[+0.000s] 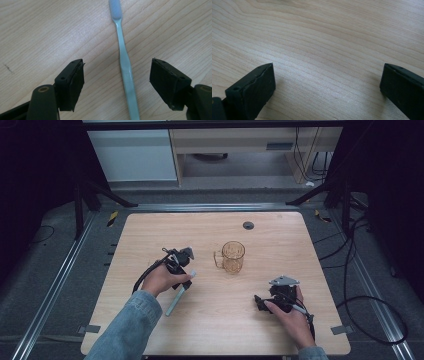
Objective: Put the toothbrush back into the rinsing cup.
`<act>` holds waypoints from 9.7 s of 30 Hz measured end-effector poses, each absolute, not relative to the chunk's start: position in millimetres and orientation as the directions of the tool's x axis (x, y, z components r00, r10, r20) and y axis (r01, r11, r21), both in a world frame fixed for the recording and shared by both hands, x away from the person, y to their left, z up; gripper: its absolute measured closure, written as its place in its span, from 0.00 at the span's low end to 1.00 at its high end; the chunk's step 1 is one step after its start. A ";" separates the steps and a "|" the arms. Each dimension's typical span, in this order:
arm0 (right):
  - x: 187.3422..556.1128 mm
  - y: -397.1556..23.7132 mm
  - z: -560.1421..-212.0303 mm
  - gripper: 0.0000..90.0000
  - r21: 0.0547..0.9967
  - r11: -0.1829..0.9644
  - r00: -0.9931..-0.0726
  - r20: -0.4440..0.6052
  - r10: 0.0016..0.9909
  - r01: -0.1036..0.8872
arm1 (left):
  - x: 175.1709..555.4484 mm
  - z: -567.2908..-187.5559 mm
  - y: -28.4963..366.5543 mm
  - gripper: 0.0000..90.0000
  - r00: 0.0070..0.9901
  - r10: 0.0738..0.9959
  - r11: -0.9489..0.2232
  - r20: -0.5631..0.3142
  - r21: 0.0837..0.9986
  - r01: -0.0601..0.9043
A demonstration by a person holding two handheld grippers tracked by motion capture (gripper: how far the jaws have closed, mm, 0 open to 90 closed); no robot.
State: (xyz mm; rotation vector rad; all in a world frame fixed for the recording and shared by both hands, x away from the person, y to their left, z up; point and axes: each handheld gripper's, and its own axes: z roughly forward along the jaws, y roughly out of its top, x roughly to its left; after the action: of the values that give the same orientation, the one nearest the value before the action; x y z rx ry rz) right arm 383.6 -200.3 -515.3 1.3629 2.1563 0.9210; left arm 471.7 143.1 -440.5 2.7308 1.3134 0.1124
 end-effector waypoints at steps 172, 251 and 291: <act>381.0 -202.4 -515.3 0.01 0.725 0.319 -0.457 -0.006 0.890 0.611 | 426.5 -363.1 100.3 0.88 0.554 0.832 -0.214 -0.024 0.908 0.360; 380.3 -201.7 -515.1 0.01 0.724 0.337 -0.483 -0.006 0.876 0.602 | 445.5 -387.3 74.1 0.88 0.460 0.888 0.026 -0.029 1.000 0.012; 380.0 -202.1 -515.5 0.01 0.726 0.352 -0.498 -0.016 0.867 0.590 | 460.5 -420.9 67.6 0.88 0.446 0.894 0.036 -0.046 0.999 0.032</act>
State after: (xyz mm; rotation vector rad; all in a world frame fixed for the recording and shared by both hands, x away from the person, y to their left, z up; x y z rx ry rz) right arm 380.0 -202.1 -515.5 1.2759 2.2212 0.9442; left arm 460.5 67.6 -420.9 1.3790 0.8975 0.8223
